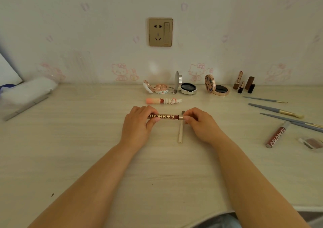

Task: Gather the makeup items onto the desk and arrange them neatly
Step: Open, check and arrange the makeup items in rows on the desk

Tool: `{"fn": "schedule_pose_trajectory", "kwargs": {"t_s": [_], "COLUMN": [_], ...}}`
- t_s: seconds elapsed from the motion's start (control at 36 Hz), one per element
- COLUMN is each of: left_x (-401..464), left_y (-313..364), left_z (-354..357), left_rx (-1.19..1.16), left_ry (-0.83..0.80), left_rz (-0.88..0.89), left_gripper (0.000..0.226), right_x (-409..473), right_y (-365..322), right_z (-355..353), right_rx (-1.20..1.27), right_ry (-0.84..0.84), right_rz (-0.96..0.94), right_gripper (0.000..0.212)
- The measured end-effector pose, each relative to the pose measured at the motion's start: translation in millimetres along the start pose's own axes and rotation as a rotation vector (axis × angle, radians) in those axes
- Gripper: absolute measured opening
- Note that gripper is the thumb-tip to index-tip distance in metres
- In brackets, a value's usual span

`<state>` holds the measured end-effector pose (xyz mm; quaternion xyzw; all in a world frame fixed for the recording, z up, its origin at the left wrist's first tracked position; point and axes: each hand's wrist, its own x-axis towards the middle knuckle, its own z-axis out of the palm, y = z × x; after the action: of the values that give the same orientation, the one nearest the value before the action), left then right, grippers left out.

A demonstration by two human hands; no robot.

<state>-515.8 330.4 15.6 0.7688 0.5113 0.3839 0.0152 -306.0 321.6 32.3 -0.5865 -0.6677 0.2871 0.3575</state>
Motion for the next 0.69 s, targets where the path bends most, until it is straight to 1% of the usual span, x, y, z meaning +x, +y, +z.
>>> {"fn": "schedule_pose_trajectory", "kwargs": {"t_s": [0.03,0.11,0.14,0.25,0.36,0.47,0.58,0.69], "left_x": [0.1,0.4,0.3,-0.2,-0.3,4.5,17.7,30.8], "left_y": [-0.1,-0.9,-0.7,-0.3,-0.5,-1.9,-9.2,-22.0], "left_z": [-0.3,-0.4,-0.4,-0.5,-0.1,0.2,1.2,3.1], "left_rx": [-0.004,-0.023,-0.023,-0.022,-0.006,-0.026,-0.032,0.010], "left_ry": [0.005,0.025,0.027,0.033,0.038,0.032,0.054,0.047], "left_rz": [-0.001,-0.005,-0.007,-0.008,-0.008,-0.048,-0.067,-0.031], "left_gripper": [0.038,0.019,0.016,0.022,0.014,0.013,0.015,0.019], "right_x": [0.5,0.7,0.0,0.6,0.6,3.8,21.7,42.0], "right_y": [0.5,1.4,-0.1,0.2,0.3,-1.7,-11.3,-16.7], "right_z": [0.4,1.6,1.9,3.0,1.6,-3.0,-8.8,-8.0], "right_rx": [0.015,0.066,0.065,-0.002,-0.008,-0.008,-0.103,-0.182], "right_ry": [0.008,0.022,0.023,0.021,0.049,0.092,0.146,0.126], "right_rz": [0.005,-0.002,-0.010,-0.023,-0.026,-0.030,-0.074,-0.089], "right_gripper": [0.005,0.015,0.016,0.014,0.009,0.010,0.014,0.015]}}
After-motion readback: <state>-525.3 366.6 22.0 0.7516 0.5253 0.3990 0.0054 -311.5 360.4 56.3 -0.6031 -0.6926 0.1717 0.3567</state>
